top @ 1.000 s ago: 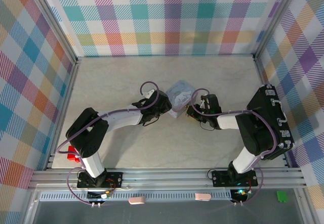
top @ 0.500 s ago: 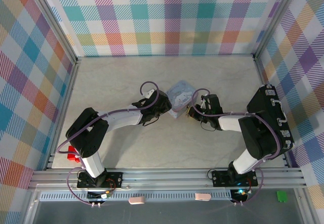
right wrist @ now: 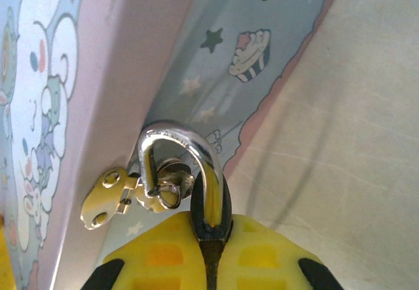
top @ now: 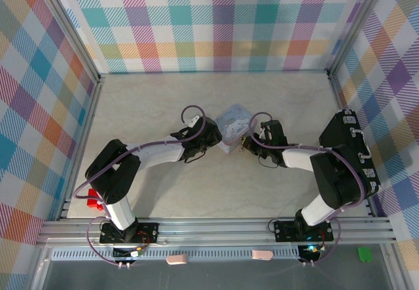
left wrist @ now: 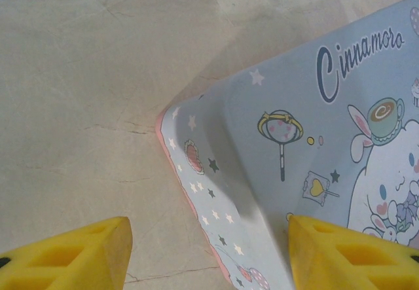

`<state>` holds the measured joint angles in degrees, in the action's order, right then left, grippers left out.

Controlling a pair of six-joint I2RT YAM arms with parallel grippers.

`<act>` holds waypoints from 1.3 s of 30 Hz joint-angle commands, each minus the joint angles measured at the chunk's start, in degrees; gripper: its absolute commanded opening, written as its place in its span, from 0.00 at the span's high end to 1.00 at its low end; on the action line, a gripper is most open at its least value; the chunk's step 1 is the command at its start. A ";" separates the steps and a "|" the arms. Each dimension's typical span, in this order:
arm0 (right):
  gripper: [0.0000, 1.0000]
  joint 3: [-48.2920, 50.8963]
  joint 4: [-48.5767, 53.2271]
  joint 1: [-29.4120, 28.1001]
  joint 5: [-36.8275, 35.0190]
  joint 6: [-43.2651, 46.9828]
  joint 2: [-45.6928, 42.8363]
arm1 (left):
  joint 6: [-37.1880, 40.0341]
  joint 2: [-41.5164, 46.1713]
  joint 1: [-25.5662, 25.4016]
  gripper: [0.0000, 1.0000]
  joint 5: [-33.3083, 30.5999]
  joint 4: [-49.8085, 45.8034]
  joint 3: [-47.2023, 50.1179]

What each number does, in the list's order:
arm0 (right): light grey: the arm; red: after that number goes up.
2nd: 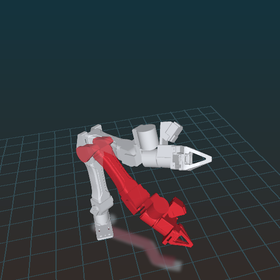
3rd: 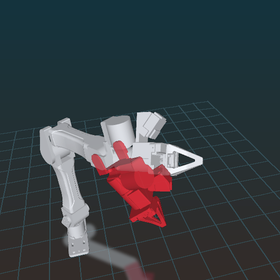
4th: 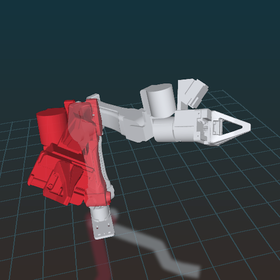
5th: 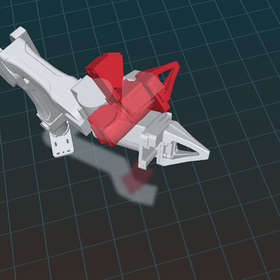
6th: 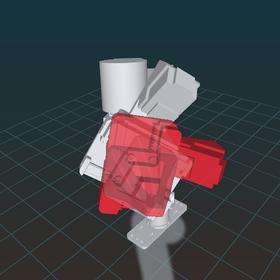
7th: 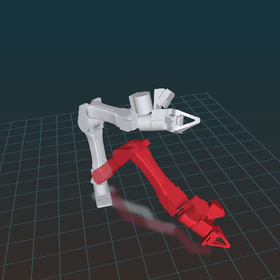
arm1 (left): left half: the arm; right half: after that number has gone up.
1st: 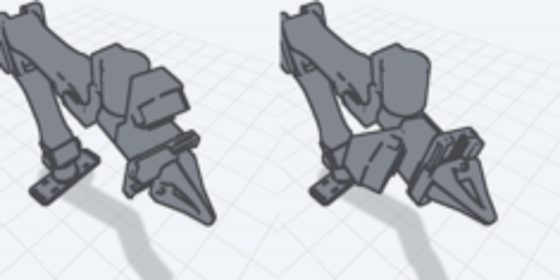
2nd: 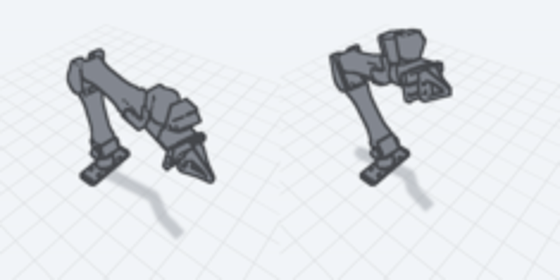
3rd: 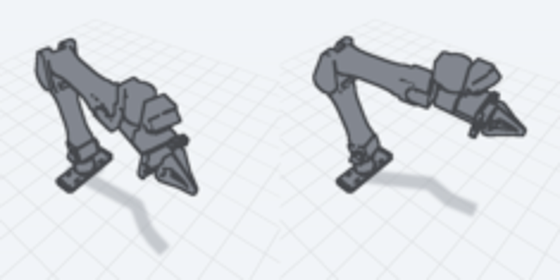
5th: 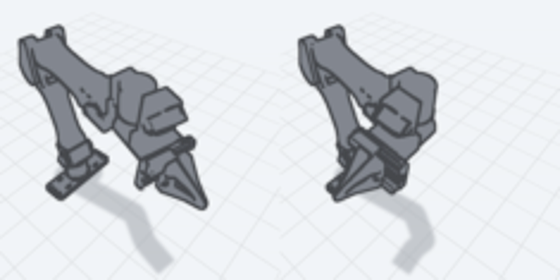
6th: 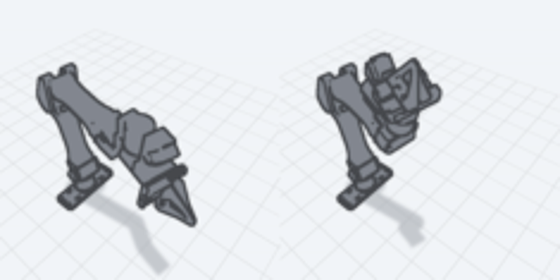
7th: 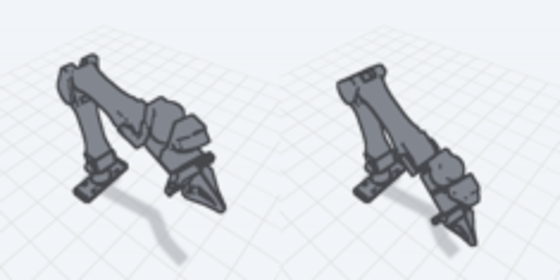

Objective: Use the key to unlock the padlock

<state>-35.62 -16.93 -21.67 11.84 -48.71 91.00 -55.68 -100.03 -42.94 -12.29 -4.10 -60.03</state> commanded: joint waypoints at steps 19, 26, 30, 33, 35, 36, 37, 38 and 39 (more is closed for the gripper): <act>1.00 -0.31 16.96 3.28 -10.44 10.02 -11.22 | 7.74 -7.11 4.56 0.35 5.09 -10.38 -3.70; 1.00 0.94 23.01 3.17 0.29 16.32 -14.63 | 16.62 -14.96 9.88 0.33 9.89 -11.01 -12.60; 1.00 1.95 25.54 1.34 4.60 17.25 -16.15 | 21.51 -15.60 12.61 0.31 11.45 -13.38 -16.44; 1.00 2.52 26.69 -1.87 5.24 16.47 -17.12 | 26.01 -16.11 14.31 0.28 13.78 -17.45 -20.36; 1.00 3.23 25.42 -4.17 6.29 15.14 -17.18 | 27.61 -14.51 15.11 0.26 13.79 -18.83 -20.27; 1.00 3.55 24.61 -5.47 6.81 14.51 -16.89 | 27.96 -12.91 15.51 0.25 13.85 -19.39 -19.64; 1.00 3.62 23.96 -6.68 7.04 13.97 -16.55 | 27.91 -11.50 16.04 0.23 14.36 -19.91 -18.76; 1.00 3.65 23.68 -8.10 7.13 13.46 -15.95 | 27.74 -9.33 16.75 0.22 15.82 -19.67 -17.22; 1.00 3.49 23.44 -9.26 7.50 13.05 -15.12 | 27.53 -7.10 17.36 0.20 17.46 -18.74 -15.17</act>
<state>-32.47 7.77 -28.69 16.34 -34.17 75.24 -31.22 -111.61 -27.64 3.33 -14.76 -79.24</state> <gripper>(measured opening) 0.067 0.793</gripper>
